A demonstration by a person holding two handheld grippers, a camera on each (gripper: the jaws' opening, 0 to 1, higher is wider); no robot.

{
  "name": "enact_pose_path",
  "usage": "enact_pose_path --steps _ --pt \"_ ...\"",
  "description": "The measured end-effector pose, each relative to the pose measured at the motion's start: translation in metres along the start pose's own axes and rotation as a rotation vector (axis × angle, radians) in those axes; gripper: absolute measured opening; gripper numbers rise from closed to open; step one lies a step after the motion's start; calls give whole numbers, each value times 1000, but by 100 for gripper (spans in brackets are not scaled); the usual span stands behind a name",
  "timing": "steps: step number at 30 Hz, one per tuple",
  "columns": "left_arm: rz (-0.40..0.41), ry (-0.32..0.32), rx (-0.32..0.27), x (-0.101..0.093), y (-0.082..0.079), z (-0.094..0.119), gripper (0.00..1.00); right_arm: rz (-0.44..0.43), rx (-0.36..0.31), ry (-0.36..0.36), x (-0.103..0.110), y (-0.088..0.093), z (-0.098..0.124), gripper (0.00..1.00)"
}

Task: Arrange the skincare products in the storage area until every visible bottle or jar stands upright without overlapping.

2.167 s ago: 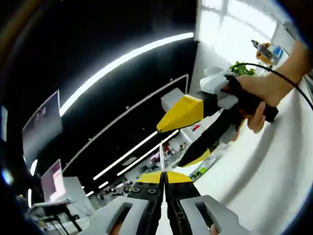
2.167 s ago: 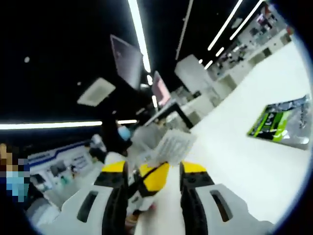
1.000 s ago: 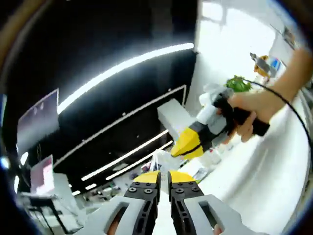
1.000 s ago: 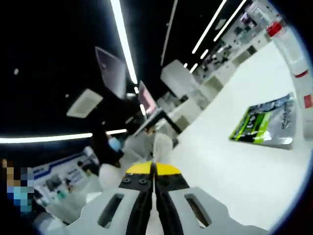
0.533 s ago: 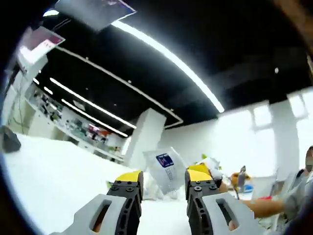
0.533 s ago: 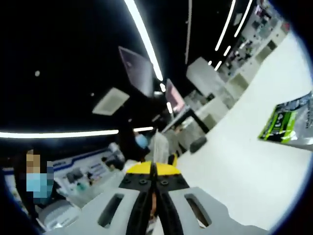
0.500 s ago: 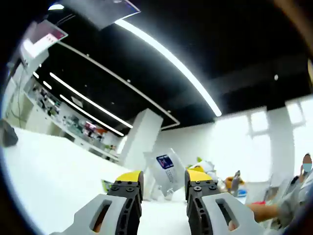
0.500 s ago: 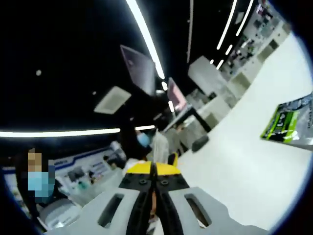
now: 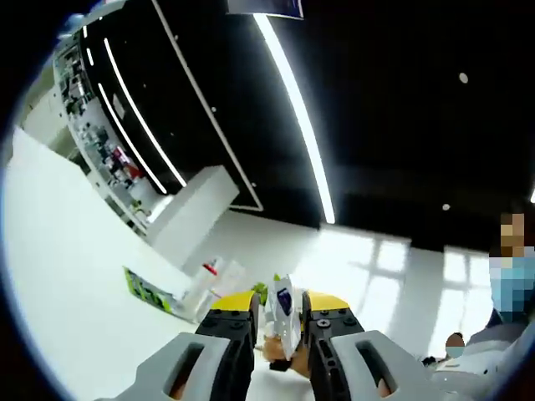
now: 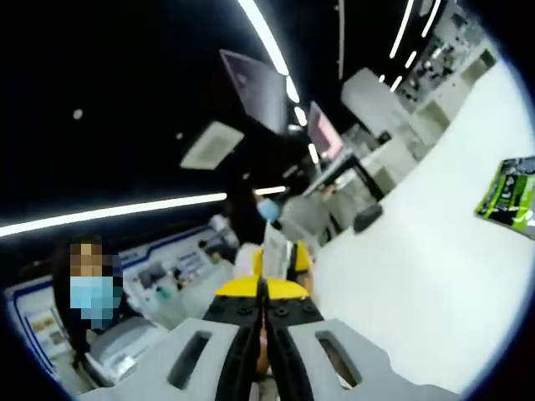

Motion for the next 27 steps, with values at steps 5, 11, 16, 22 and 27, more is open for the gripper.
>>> enact_pose_path --steps 5,11,16,22,27 --pt "-54 31 165 -4 -4 0 20 -3 47 -8 2 4 0 0" --pt "-116 131 485 -21 1 5 17 -9 100 -68 12 8 0 0" --pt "-97 152 586 -33 -1 0 17 -8 157 -108 24 17 -1 0" --pt "-183 149 726 -41 -3 2 14 -19 173 -121 28 20 0 0" --pt "-230 129 786 -44 -3 -2 13 -12 180 -122 30 21 0 0"
Point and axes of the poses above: the point that each gripper's makers call its tool centre point, and the gripper's own axes: z roughly backward along the fingers, x roughly to its left, y roughly out of its underside, the point moved 6 cm from there along z, roughly backward along the fingers, and after that the axes turned 15 degrees about -x, right-handed, at the moved point
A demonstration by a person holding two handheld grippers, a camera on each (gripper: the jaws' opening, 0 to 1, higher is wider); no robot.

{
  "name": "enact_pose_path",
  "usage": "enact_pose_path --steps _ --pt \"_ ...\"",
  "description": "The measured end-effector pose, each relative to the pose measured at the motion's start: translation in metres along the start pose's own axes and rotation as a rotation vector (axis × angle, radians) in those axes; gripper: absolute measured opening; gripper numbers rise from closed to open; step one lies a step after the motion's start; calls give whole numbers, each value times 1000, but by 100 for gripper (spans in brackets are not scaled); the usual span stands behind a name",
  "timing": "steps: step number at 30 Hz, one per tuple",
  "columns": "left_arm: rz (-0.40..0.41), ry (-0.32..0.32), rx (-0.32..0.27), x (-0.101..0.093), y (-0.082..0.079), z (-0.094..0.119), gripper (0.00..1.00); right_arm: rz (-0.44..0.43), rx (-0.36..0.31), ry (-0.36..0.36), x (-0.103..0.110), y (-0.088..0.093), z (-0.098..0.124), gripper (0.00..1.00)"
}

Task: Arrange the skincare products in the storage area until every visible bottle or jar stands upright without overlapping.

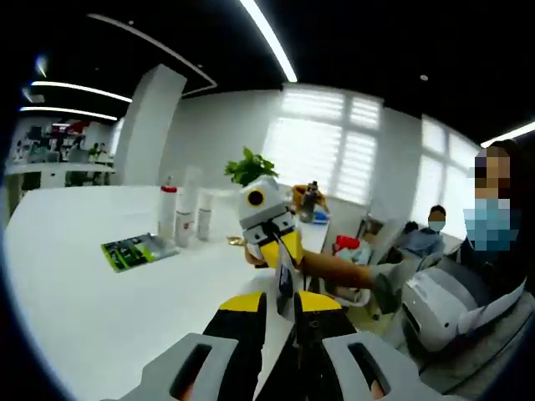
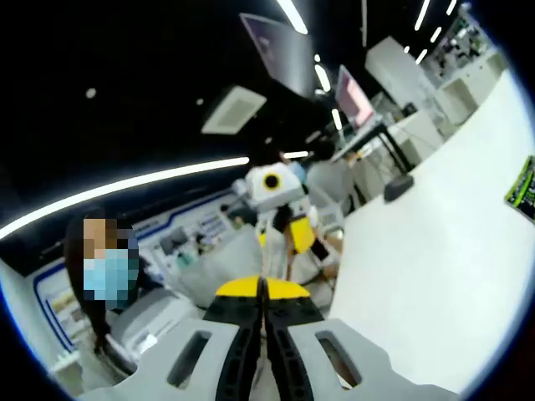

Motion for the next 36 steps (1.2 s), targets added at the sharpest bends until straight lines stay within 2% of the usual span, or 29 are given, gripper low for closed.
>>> enact_pose_path --steps 3,6,9,12,14,15,17,19,22,24,28,29,31,33,34,35,36 --pt "-9 -6 38 0 -4 0 10 2 -1 -4 1 -2 1 0" --pt "-17 9 110 -2 -7 0 5 9 -12 -10 2 -4 3 0" --pt "-11 6 151 -4 -10 -2 2 13 -15 -16 4 -5 4 0" --pt "88 1 213 -7 -16 -3 1 20 -16 -26 5 -6 4 0" --pt "146 -5 229 -7 -20 -5 1 36 -34 -33 7 -9 5 0" --pt "147 -3 223 -5 -23 -5 0 71 -81 -35 7 -13 4 0" --pt "159 -17 184 -2 -29 -5 0 121 -174 -13 5 -22 5 0" --pt "156 -20 115 1 -39 -5 0 163 -279 -28 7 -34 9 0" --pt "248 -4 -30 5 -58 -4 0 208 -381 -17 9 -51 18 2" --pt "295 -19 -123 16 -71 -1 0 264 -448 2 10 -61 23 1" --pt "372 -76 -246 41 -85 0 0 347 -570 71 9 -78 35 0" --pt "389 -84 -258 45 -86 0 0 356 -595 86 8 -82 38 0" --pt "407 -118 -274 57 -85 -4 0 380 -629 131 8 -88 43 0" --pt "404 -150 -291 70 -84 -8 0 448 -652 197 11 -96 48 0" --pt "408 -165 -313 82 -86 -10 0 510 -650 264 10 -101 54 0" --pt "410 -161 -322 88 -86 -13 0 548 -622 331 8 -102 59 0" --pt "418 -166 -326 93 -85 -15 0 571 -592 368 7 -101 62 0"
Point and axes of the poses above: the point that each gripper's makers call its tool centre point, and the gripper's own axes: z roughly backward along the fingers, x roughly to its left, y roughly out of its underside, the point moved 6 cm from there along z, roughly backward along the fingers, and after that the axes turned 15 degrees about -x, right-handed, at the moved point
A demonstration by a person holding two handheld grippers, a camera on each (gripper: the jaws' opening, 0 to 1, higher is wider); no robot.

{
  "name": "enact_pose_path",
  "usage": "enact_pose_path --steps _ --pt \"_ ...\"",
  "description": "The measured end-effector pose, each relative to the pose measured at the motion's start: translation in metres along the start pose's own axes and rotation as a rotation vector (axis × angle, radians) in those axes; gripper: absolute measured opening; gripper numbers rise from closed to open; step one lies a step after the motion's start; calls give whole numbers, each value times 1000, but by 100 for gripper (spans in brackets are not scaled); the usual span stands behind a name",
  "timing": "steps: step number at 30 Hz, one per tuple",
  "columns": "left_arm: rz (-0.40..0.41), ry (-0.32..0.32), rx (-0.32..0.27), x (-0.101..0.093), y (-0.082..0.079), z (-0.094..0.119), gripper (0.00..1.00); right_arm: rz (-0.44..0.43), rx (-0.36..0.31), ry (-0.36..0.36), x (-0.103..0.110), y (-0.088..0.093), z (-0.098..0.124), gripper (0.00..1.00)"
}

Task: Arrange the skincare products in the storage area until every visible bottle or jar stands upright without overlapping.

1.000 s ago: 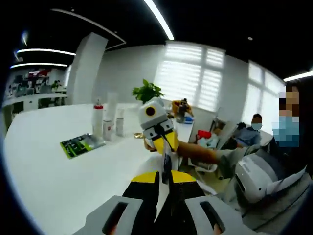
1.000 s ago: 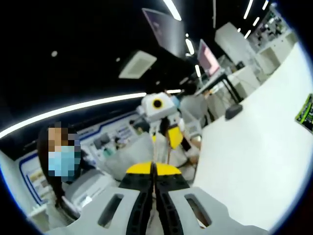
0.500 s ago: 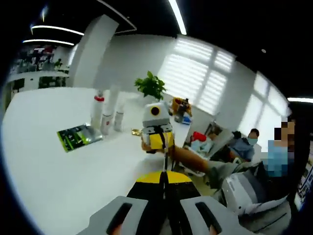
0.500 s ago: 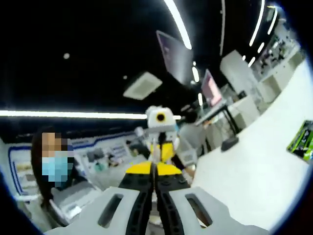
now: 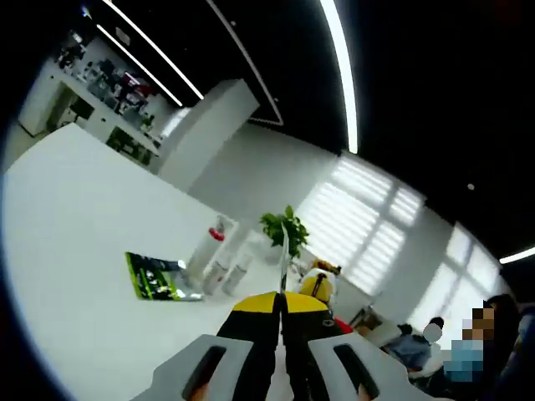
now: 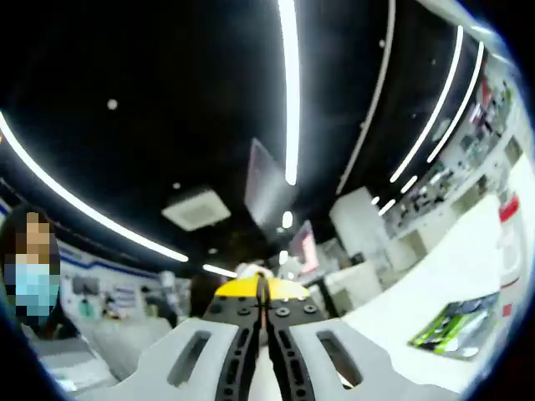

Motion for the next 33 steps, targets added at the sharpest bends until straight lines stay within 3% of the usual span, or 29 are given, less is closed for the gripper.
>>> enact_pose_path --steps 2,5,7,11,16,20,22,28,33 --pt "20 -42 -12 21 -6 -11 0 85 81 69 -6 -3 12 0" --pt "35 -122 -38 46 -5 -23 0 147 118 125 -7 -9 27 0" --pt "65 -176 -44 72 -12 -33 0 150 135 181 -5 -12 43 0" --pt "148 -242 -71 105 -19 -47 0 106 168 223 5 -6 71 0" --pt "149 -348 -60 136 -17 -56 0 62 178 242 28 5 101 0" --pt "160 -477 -38 162 -6 -60 0 69 151 260 44 3 119 0" --pt "163 -498 -44 172 -9 -61 0 75 152 259 49 3 124 0" --pt "281 -532 -26 193 -2 -69 0 64 172 245 63 11 131 0" --pt "234 -627 19 207 7 -71 0 47 157 208 74 10 129 0"
Point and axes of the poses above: the point that each gripper's makers call its tool centre point, and the gripper's own axes: z roughly backward along the fingers, x roughly to its left, y roughly out of its underside, the point moved 6 cm from there along z, roughly backward along the fingers, and after that the axes turned 15 degrees about -x, right-handed, at the moved point
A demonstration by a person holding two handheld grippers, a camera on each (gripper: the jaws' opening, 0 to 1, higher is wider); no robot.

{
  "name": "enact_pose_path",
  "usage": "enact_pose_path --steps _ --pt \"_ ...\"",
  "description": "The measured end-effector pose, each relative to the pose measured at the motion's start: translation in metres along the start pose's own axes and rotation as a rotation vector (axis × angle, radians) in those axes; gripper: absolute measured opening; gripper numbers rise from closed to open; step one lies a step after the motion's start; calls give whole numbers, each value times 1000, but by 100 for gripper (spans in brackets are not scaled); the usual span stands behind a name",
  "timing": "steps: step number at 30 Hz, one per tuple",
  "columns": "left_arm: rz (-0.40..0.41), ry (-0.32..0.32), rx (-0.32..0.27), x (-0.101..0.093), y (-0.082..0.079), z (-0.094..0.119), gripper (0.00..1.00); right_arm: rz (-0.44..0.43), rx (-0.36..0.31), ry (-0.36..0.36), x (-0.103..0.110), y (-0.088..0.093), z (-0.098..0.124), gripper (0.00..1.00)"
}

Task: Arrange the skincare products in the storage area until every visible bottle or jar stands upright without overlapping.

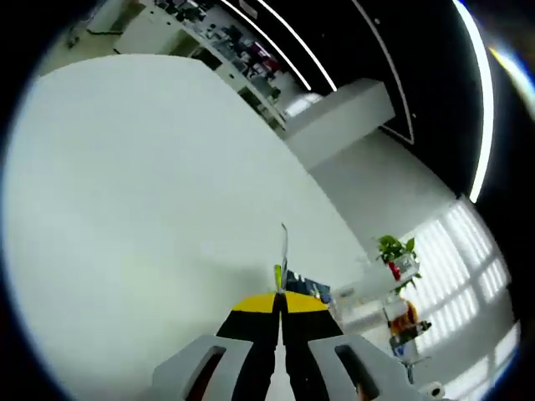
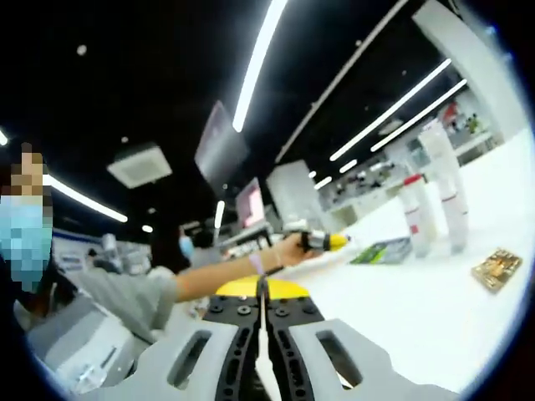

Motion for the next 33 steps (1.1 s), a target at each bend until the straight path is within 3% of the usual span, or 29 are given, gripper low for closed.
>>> enact_pose_path --steps 6,9,11,13,18,21,25,33 --pt "61 -8 0 3 -9 -11 1 20 16 -5 6 4 0 0" --pt "82 -16 87 11 -15 -18 1 27 22 -2 6 5 2 0" --pt "72 -36 91 14 -9 -18 1 20 19 -3 7 6 3 0" --pt "66 -52 86 20 -16 -22 2 17 18 -4 8 7 3 0" --pt "51 -69 89 22 -14 -20 3 16 24 -11 10 9 3 0" --pt "-3 -85 88 24 -29 -21 5 18 27 -20 12 9 1 0" --pt "-38 -89 71 15 -17 -12 14 22 23 -29 15 8 0 0" --pt "-156 -146 40 11 -21 -9 23 24 19 -31 14 5 1 0"
Point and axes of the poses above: the point that each gripper's makers call its tool centre point, and the gripper's own axes: z roughly backward along the fingers, x roughly to its left, y roughly out of its underside, the point moved 6 cm from there along z, roughly backward along the fingers, and after that the axes turned 15 degrees about -x, right-handed, at the moved point
